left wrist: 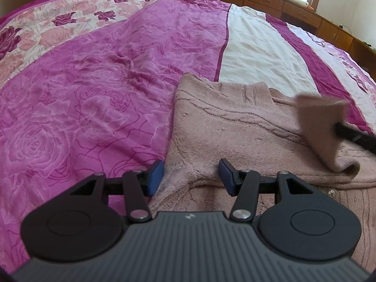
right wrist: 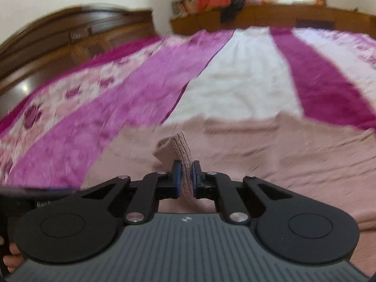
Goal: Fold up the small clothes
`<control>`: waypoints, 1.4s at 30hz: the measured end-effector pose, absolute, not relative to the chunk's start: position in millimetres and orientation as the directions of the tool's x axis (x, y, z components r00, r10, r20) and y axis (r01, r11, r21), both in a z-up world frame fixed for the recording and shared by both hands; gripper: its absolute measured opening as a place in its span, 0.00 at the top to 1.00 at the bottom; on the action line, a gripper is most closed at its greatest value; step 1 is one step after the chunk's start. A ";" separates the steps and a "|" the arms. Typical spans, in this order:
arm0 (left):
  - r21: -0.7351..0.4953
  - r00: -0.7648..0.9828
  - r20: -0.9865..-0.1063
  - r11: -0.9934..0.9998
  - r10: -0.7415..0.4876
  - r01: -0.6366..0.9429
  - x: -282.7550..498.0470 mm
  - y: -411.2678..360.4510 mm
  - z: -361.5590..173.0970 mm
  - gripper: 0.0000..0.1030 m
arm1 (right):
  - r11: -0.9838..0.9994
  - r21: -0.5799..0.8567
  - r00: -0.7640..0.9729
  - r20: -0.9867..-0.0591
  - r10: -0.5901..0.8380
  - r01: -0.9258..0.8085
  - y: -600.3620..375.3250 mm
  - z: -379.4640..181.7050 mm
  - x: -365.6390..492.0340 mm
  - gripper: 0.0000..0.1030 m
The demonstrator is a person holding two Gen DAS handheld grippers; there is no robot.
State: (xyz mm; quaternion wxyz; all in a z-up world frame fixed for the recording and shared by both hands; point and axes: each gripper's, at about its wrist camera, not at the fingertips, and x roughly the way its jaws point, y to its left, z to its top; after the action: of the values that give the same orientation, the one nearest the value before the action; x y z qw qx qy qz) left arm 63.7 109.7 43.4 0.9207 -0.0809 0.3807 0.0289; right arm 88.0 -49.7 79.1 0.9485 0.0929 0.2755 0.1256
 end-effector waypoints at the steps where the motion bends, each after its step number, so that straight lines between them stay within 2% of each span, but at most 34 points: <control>1: -0.126 0.709 -0.705 0.985 -0.008 -0.115 63.5 109.7 43.6 0.47 | 0.953 0.253 0.832 -0.484 0.272 -0.164 -60.2 85.0 85.1 0.91; 8: -0.113 0.713 -0.701 0.987 0.003 -0.116 61.2 107.8 42.8 0.47 | 0.949 0.313 0.882 -0.458 0.110 0.044 -148.4 95.6 64.8 0.91; 17: -0.090 0.713 -0.700 0.989 0.024 -0.121 60.0 104.1 42.7 0.47 | 0.924 0.266 0.822 -0.563 -0.083 0.276 -207.6 41.7 49.4 0.89; 21: -0.074 0.712 -0.702 0.991 0.030 -0.115 56.1 104.1 46.9 0.47 | 0.912 0.287 0.816 -0.573 -0.081 0.293 -212.6 33.4 43.2 0.88; 24: -0.058 0.716 -0.698 0.993 0.033 -0.102 49.1 103.3 53.4 0.48 | 0.912 0.284 0.817 -0.570 -0.086 0.295 -210.4 44.6 38.8 0.76; 26: -0.052 0.720 -0.693 0.994 0.030 -0.092 42.3 103.3 58.4 0.48 | 0.913 0.287 0.829 -0.553 -0.089 0.290 -209.3 54.2 30.5 0.63; 29: -0.055 0.725 -0.688 0.996 0.011 -0.067 29.8 103.9 67.3 0.48 | 0.916 0.308 0.848 -0.527 -0.061 0.257 -205.2 70.1 13.0 0.52; 35: -0.048 0.741 -0.671 0.999 -0.021 -0.015 3.2 100.9 80.8 0.48 | 0.951 0.279 0.871 -0.490 0.022 0.134 -187.0 95.8 -21.9 0.40; 42: -0.048 0.737 -0.675 0.999 -0.033 0.001 2.1 93.5 79.4 0.48 | 0.962 0.253 0.868 -0.496 0.035 0.105 -203.5 103.1 16.2 0.38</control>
State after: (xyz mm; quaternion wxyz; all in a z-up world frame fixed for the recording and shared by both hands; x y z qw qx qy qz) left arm 2.1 93.5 79.4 0.9317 -0.0222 0.3625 -0.0091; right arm 16.2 -203.5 103.1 0.9566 0.1370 0.2564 -0.0182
